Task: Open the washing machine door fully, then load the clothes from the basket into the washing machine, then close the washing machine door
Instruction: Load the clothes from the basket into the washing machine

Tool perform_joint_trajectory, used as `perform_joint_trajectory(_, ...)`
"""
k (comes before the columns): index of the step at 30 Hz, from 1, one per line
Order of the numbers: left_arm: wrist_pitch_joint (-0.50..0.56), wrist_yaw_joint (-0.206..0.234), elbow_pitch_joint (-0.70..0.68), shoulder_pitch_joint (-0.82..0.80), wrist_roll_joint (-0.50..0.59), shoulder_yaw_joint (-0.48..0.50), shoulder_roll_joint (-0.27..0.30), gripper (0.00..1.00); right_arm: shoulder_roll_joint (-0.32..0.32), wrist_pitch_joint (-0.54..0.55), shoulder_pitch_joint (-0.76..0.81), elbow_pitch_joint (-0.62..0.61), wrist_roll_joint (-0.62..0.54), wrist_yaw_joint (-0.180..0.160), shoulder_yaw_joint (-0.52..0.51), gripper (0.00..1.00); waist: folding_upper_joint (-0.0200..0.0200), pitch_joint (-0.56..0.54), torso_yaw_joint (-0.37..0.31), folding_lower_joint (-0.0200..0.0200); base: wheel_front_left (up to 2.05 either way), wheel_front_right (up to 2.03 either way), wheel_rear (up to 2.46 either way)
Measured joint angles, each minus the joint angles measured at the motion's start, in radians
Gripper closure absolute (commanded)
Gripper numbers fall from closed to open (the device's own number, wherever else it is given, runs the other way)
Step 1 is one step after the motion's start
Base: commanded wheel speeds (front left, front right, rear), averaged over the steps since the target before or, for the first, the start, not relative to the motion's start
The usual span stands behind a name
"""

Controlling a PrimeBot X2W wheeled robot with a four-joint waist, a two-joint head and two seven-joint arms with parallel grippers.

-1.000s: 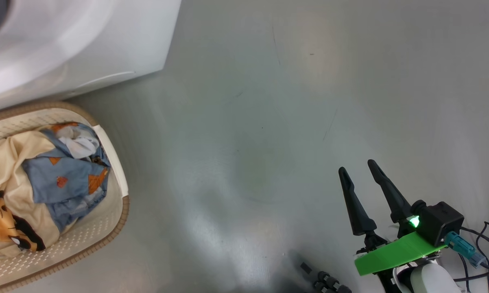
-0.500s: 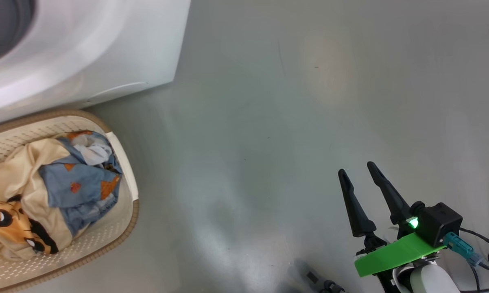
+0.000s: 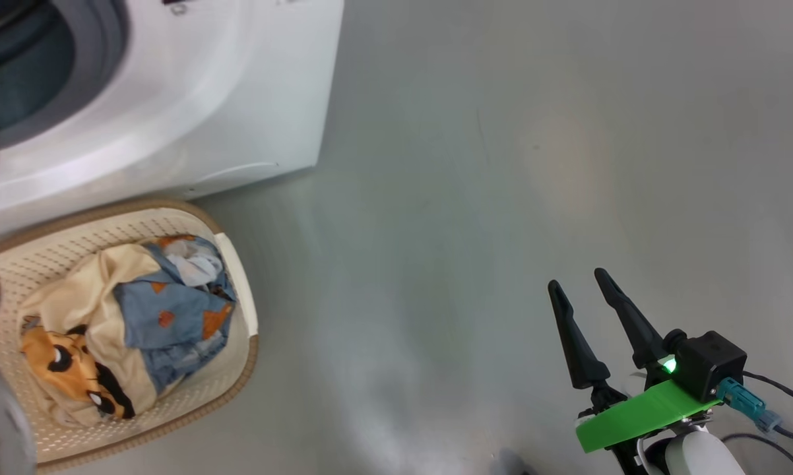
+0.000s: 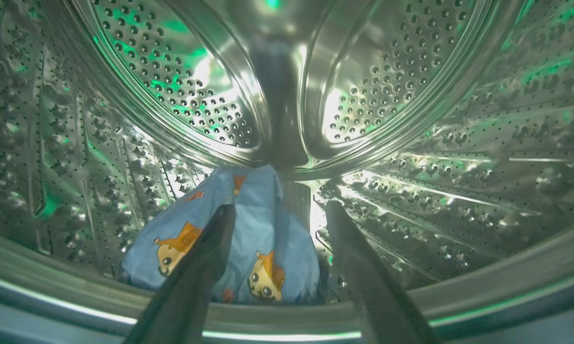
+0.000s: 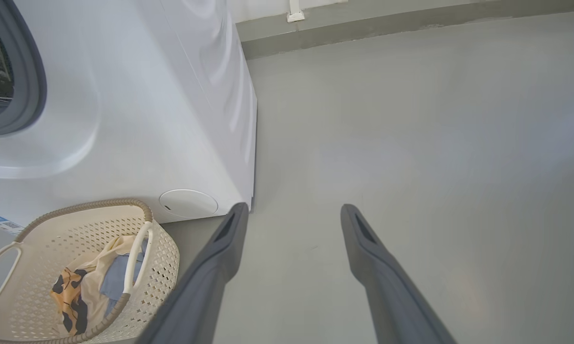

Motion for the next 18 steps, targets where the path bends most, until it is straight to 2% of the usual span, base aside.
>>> perform_joint_trajectory(5, 0.0, -0.001, -0.018, 0.067, -0.018, 0.003, -0.026, 0.0, -0.008, 0.0, 0.002, 0.008, 0.0, 0.0, 0.002, 0.0, 0.0, -0.039, 0.017, 0.0, 0.0, 0.0, 0.0)
perform_joint_trajectory(18, 0.0, -0.061, -0.163, 0.304, -0.054, -0.004, -0.124, 0.0, -0.016, 0.0, 0.06, 0.027, 0.0, 0.0, -0.021, 0.0, 0.0, -0.188, 0.088, 0.0, 0.0, 0.0, 0.0)
